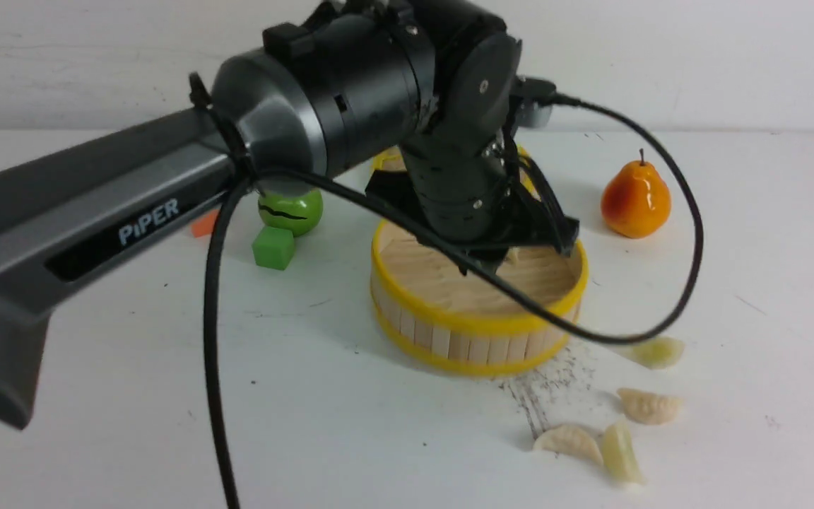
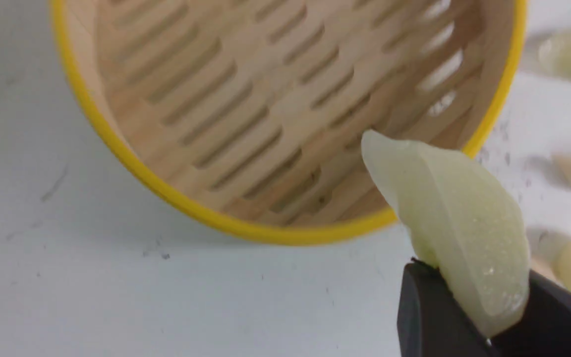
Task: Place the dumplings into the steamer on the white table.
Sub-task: 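Place the dumpling into the bamboo steamer basket with the left gripper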
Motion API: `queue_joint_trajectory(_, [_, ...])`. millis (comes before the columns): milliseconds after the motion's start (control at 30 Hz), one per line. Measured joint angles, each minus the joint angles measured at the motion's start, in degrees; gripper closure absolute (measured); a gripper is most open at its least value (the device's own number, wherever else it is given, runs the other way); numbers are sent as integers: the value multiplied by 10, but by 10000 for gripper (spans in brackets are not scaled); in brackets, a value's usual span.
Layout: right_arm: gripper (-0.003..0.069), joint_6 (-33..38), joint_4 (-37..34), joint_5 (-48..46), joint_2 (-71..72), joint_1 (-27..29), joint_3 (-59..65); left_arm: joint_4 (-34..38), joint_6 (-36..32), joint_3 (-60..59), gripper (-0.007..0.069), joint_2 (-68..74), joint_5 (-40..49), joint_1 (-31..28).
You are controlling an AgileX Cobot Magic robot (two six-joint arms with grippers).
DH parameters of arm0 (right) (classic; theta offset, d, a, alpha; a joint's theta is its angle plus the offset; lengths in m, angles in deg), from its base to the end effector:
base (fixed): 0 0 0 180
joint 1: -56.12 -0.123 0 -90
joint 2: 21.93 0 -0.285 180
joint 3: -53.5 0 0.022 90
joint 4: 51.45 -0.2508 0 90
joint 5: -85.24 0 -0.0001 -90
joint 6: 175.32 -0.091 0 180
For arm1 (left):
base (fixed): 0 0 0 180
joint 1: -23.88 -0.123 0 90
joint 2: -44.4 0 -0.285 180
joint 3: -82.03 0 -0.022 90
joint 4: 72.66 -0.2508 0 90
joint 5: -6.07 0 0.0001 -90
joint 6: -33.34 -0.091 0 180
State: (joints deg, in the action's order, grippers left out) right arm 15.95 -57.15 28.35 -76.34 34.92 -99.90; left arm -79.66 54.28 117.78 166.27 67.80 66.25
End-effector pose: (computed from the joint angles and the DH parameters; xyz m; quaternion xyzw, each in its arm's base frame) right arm 0.1271 0.0574 0.3485 -0.2506 0.8978 0.0795 0.3532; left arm 0.3372 -0.2944 0.3275 0.1910 0.9400 -0.0943 0.2666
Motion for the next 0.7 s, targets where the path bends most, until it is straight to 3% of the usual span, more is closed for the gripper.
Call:
queue_joint_trajectory(267, [564, 0, 0, -2, 1, 0, 0, 40, -12, 41, 473, 67, 29, -27])
queue_joint_trajectory(433, [564, 0, 0, 1, 2, 0, 0, 39, -3, 42, 473, 83, -46, -28])
queue_joint_trajectory(700, [563, 0, 0, 5, 2, 0, 3, 30, 72, 42, 473, 120, -190, -70])
